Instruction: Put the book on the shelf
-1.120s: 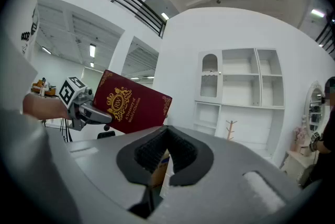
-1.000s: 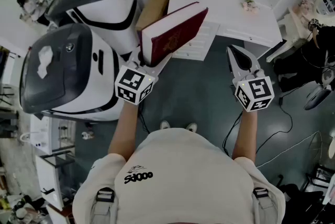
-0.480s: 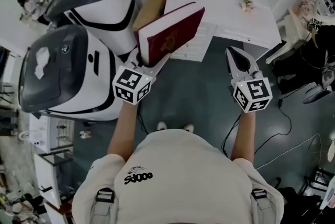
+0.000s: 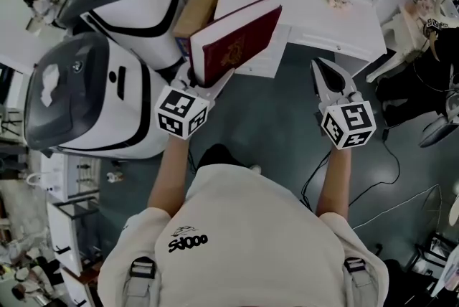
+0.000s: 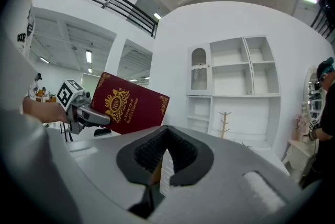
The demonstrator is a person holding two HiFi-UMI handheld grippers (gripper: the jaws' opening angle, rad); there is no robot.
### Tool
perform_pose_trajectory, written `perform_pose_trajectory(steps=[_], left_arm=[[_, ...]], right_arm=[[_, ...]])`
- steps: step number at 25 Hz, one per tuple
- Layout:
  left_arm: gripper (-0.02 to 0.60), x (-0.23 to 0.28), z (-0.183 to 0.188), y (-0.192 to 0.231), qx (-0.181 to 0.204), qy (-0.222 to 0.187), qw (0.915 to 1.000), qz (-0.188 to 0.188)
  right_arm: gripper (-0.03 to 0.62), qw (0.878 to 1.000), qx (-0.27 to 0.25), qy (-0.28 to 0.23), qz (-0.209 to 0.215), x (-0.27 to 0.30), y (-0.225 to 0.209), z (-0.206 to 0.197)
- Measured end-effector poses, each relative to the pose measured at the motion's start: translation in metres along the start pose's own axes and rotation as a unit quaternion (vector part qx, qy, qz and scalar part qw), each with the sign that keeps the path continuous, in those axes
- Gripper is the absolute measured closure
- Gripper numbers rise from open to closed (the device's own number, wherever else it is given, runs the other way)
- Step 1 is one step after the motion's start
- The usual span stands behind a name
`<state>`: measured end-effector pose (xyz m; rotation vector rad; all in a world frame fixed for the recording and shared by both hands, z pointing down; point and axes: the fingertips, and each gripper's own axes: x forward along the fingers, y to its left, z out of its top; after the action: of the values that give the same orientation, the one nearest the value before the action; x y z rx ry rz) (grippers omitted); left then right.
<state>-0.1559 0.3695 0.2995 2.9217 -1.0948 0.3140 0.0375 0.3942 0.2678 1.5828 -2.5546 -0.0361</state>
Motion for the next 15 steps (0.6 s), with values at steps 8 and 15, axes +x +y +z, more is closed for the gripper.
perform_pose_trajectory(steps=[8,15], left_arm=[[0.355,0.054,0.004,0.037,-0.006,-0.002,1.0000,0.001],[0.356,0.129,0.004,0.115,-0.024,-0.007,0.9996,-0.014]], right_arm=[[0.592,1.000,0.014,0.009,0.002,0.049,-0.040,-0.014],[0.592,0.999,0.023,0.023,-0.013,0.141,-0.094,-0.011]])
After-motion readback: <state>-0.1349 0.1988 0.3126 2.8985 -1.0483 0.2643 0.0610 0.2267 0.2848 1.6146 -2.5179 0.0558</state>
